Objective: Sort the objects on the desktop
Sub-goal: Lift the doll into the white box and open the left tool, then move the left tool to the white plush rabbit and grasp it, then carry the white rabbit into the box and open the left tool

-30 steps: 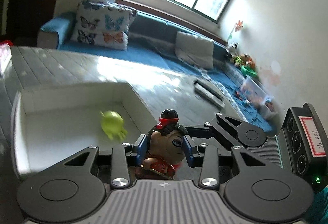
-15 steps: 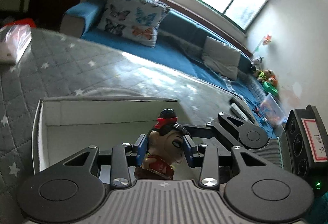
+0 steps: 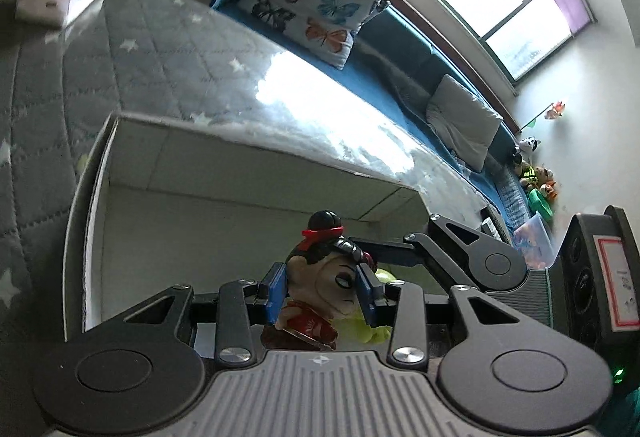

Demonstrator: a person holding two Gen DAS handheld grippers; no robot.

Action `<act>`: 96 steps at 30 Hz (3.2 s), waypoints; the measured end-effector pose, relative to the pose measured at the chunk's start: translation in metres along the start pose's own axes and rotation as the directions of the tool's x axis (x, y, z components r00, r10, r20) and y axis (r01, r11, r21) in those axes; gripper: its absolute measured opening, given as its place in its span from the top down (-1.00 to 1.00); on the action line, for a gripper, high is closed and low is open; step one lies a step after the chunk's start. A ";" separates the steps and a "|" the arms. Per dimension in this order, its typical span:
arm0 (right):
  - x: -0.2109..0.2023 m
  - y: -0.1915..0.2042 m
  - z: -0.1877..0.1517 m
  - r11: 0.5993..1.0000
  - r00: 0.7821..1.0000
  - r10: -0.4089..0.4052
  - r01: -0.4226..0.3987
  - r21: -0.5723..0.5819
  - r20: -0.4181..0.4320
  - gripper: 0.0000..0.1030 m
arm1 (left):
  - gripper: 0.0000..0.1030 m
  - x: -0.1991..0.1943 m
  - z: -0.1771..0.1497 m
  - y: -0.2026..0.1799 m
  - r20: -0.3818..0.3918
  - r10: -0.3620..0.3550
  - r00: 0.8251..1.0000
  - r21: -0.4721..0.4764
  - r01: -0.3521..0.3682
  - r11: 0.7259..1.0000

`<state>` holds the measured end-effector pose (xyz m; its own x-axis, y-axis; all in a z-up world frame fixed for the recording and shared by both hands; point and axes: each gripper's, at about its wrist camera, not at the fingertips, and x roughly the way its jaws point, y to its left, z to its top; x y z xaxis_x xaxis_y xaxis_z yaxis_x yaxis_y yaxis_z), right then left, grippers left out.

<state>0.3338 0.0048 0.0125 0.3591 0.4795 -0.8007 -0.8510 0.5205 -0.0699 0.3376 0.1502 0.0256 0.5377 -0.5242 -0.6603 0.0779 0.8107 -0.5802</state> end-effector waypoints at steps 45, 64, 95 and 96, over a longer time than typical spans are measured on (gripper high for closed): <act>-0.156 0.091 -0.118 0.958 0.953 -0.186 0.122 0.260 0.239 -0.85 | 0.26 -0.070 -0.119 -0.072 0.037 0.006 0.999 0.210 -0.014 0.978; -0.147 0.152 -0.163 0.966 0.978 -0.075 0.022 0.257 0.197 -0.85 | 0.26 -0.075 -0.187 -0.077 -0.046 0.047 0.998 0.278 -0.033 0.960; -0.138 0.160 -0.154 0.974 0.973 -0.079 0.029 0.224 0.215 -0.75 | 0.40 -0.085 -0.189 -0.072 -0.063 -0.019 0.998 0.232 0.033 0.972; -0.142 0.159 -0.150 0.976 0.971 -0.084 0.035 0.215 0.224 -0.75 | 0.40 -0.089 -0.186 -0.074 -0.051 -0.023 0.998 0.232 0.034 0.972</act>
<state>0.0897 -0.0864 0.0256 0.5060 0.5800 -0.6384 -0.7356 0.6766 0.0316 0.1275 0.0888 0.0384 0.4924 -0.5553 -0.6702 0.2886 0.8306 -0.4762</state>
